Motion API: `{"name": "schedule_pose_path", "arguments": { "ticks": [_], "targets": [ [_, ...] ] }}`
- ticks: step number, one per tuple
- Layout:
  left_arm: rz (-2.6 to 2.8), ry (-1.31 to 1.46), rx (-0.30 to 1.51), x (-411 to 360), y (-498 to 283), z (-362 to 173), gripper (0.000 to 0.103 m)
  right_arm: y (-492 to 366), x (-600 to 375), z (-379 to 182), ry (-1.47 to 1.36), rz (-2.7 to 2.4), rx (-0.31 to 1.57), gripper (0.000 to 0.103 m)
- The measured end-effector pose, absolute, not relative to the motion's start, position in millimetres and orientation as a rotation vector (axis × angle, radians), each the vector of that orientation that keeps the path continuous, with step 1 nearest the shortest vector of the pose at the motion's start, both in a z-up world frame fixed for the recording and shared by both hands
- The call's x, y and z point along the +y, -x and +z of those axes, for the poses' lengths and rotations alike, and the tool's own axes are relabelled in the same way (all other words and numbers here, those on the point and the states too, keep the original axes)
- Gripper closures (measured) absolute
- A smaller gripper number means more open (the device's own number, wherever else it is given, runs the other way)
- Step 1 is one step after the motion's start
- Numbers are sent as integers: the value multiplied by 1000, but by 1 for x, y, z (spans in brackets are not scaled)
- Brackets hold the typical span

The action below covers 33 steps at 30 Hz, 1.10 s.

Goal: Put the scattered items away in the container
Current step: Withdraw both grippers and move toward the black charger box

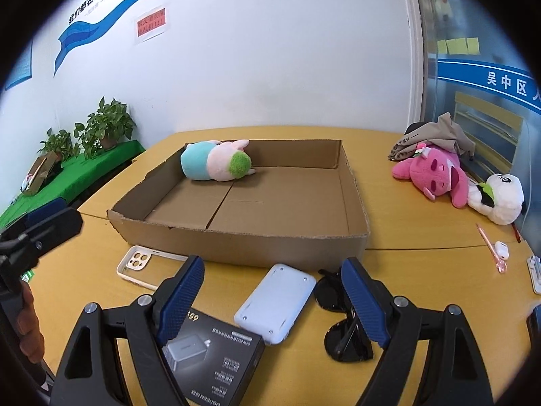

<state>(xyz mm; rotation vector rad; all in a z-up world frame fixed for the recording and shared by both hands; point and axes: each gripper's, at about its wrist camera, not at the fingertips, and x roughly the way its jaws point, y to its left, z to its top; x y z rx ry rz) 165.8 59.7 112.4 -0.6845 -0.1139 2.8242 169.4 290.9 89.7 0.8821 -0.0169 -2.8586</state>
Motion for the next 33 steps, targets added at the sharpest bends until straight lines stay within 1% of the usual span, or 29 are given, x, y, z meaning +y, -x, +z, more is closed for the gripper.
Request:
{"name": "schedule_pose_path", "arguments": {
  "ticks": [3,7,14,19,22,27,33],
  "targets": [
    [2808,701,-82,66,-165,111,0,-172,292,88,-885,-2862,-42,19],
    [2779,730,-88,69,-158,105,0,-172,294,85,-886,-2873,-48,19],
    [2680,852,-169,70,-146,75,0,-168,296,64,-977,-2826,-47,19],
    [2585,935,-174,70,-144,58,0,-169,303,42,-1054,-2714,-74,19],
    [2501,1005,-219,68,-141,44,0,-172,313,20,-1144,-2574,-171,19],
    [2350,1164,-346,67,-129,9,0,-174,319,-13,-1264,-2375,-329,19],
    [2166,1241,-460,78,-120,-14,4,-164,311,-30,-1327,-2247,-403,19]
  ]
}}
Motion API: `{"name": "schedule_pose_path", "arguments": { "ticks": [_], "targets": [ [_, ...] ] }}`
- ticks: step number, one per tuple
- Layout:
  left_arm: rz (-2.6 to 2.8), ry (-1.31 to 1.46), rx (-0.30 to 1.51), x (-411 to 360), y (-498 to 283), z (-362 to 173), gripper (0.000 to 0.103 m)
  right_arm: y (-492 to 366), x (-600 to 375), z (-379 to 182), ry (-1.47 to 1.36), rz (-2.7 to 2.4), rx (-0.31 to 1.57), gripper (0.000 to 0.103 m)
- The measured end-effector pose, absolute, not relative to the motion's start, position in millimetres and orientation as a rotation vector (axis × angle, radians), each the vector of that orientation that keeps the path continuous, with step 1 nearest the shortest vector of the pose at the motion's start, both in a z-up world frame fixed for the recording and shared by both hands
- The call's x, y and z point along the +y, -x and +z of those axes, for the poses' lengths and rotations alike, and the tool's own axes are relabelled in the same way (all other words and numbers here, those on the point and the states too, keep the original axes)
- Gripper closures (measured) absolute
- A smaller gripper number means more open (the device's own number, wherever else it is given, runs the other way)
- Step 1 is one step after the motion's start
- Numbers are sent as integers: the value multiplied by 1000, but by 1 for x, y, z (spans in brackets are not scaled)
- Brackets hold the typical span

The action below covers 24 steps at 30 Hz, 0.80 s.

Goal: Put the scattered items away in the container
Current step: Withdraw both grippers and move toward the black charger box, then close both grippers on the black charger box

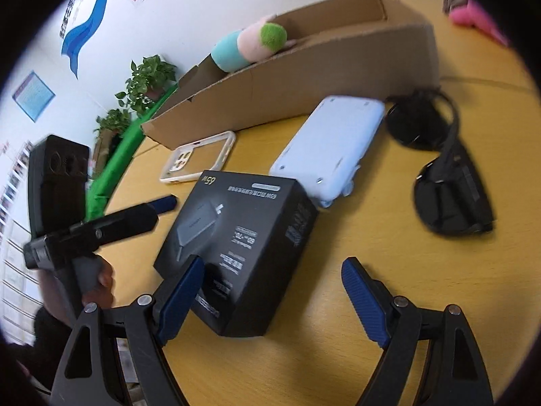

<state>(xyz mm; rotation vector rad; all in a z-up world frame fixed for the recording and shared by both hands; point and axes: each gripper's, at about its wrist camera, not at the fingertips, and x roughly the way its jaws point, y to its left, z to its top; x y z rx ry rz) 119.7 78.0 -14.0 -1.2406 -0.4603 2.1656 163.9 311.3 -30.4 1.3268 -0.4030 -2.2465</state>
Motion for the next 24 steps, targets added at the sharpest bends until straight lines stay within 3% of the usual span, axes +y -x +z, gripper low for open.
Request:
{"name": "schedule_pose_path", "arguments": {
  "ticks": [6,14,19,24],
  "targets": [
    [2063,1330,-456,98,-106,-34,17,-156,284,-30,-1312,-2148,-312,19],
    [2141,1331,-388,103,-114,-31,24,-157,280,-29,-1248,-2226,-299,24],
    [2187,1224,-415,91,-119,-12,35,-166,274,-13,-1124,-2348,-185,35],
    [2208,1159,-415,77,-123,4,52,-164,280,-1,-1073,-2398,-199,45]
  ]
}}
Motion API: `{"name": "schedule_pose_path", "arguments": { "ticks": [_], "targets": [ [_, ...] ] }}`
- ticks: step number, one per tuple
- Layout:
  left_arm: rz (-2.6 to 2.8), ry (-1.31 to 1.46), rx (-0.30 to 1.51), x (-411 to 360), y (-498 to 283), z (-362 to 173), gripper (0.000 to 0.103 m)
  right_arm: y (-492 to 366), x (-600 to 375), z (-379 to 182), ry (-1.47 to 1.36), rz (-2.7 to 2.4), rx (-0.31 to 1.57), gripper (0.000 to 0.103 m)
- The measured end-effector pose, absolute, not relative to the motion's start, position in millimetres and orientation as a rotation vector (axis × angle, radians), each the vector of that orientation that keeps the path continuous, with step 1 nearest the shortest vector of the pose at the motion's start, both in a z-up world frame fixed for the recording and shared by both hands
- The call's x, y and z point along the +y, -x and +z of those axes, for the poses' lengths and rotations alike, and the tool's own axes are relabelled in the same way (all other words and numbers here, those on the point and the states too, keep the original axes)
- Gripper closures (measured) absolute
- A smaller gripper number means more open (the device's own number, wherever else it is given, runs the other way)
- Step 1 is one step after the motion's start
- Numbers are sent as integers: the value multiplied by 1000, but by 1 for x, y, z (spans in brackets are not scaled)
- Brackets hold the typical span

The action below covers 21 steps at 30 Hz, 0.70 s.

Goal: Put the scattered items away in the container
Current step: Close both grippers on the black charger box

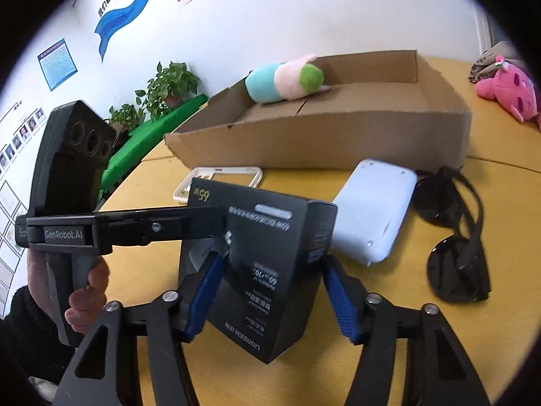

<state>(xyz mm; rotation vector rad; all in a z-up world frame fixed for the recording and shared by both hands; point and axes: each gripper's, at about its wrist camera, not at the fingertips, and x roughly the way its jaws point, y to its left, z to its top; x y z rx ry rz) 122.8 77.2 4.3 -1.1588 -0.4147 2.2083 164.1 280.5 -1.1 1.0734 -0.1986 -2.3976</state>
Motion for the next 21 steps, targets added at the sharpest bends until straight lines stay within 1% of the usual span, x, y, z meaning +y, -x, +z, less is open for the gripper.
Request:
{"name": "schedule_pose_path", "arguments": {
  "ticks": [2,5,7,9,11,14,15,16,17,18,20,21],
  "targets": [
    [2221,1131,-386,78,-126,8,52,-165,280,1,-1061,-2408,-195,45],
    [2209,1094,-390,77,-129,9,52,-170,286,4,-1005,-2423,-222,47],
    [2198,1059,-383,77,-132,9,57,-176,293,6,-950,-2434,-229,52],
    [2182,1032,-365,78,-137,8,62,-181,300,6,-912,-2430,-219,53],
    [2160,1003,-341,79,-143,8,64,-183,304,4,-904,-2407,-200,53],
    [2124,966,-334,80,-148,6,64,-189,310,2,-896,-2382,-161,52],
    [2130,951,-332,79,-149,6,60,-190,313,1,-893,-2372,-160,50],
    [2145,937,-324,78,-149,6,54,-189,316,1,-895,-2368,-154,41],
    [2166,924,-316,76,-147,6,35,-187,319,0,-903,-2372,-150,35],
    [2191,913,-314,74,-145,6,17,-183,322,-2,-917,-2374,-156,24],
    [2223,901,-330,69,-133,6,5,-173,326,-6,-947,-2334,-192,24],
    [2219,914,-339,69,-123,4,5,-167,326,-9,-970,-2309,-202,24]
  ]
}}
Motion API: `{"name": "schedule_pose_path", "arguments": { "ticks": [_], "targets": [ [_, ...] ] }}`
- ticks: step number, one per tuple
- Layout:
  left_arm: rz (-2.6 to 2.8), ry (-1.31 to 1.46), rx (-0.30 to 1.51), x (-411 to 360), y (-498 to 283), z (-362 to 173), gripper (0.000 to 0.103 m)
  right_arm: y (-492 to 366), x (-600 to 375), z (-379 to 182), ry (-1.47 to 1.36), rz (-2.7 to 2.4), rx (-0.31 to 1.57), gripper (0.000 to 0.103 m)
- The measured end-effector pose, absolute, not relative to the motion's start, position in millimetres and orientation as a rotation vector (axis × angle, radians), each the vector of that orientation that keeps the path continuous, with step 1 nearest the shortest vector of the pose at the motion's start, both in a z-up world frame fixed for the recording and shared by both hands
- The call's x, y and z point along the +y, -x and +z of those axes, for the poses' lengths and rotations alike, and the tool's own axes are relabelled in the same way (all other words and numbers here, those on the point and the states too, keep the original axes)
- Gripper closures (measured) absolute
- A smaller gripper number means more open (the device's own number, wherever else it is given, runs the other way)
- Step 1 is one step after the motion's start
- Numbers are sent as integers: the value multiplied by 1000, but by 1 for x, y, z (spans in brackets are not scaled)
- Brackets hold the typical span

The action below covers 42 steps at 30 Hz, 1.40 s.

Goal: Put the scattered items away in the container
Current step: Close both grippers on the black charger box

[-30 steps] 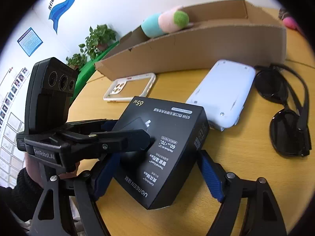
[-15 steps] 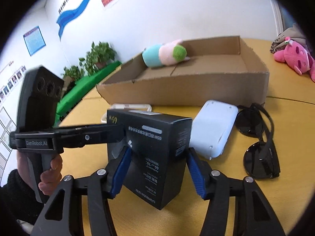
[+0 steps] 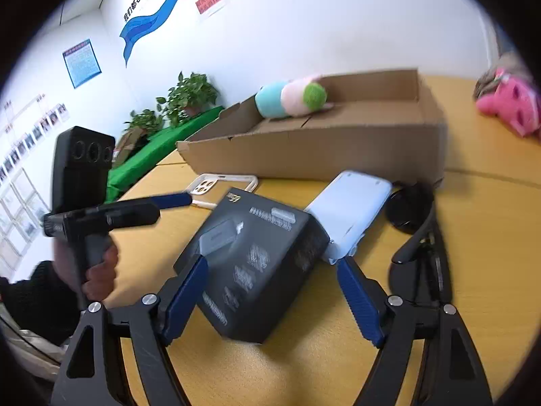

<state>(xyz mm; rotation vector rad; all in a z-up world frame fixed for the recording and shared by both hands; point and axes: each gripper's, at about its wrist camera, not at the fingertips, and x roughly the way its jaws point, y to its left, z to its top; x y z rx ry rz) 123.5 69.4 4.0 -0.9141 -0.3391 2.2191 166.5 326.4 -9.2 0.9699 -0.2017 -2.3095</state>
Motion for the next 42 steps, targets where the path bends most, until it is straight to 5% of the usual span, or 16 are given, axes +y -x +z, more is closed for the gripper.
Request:
{"name": "schedule_pose_path", "arguments": {
  "ticks": [7,11,14,17,21,23,42],
  "targets": [
    [2037,1190,-324,98,-72,-36,7,-121,317,-36,-1204,-2141,-353,21],
    [1981,1206,-385,105,-71,-40,25,-116,311,-35,-1243,-2111,-353,21],
    [1998,1221,-383,108,-72,-37,27,-115,305,-33,-1259,-2136,-328,23],
    [2014,1224,-377,106,-74,-36,34,-117,313,-34,-1245,-2169,-388,38],
    [2024,1198,-413,93,-77,-33,64,-121,333,-28,-1170,-2225,-450,73],
    [2033,1178,-419,87,-80,-28,74,-122,334,-24,-1159,-2237,-429,78],
    [2055,1086,-354,68,-92,-10,90,-134,319,2,-1016,-2286,-230,86]
  ]
}}
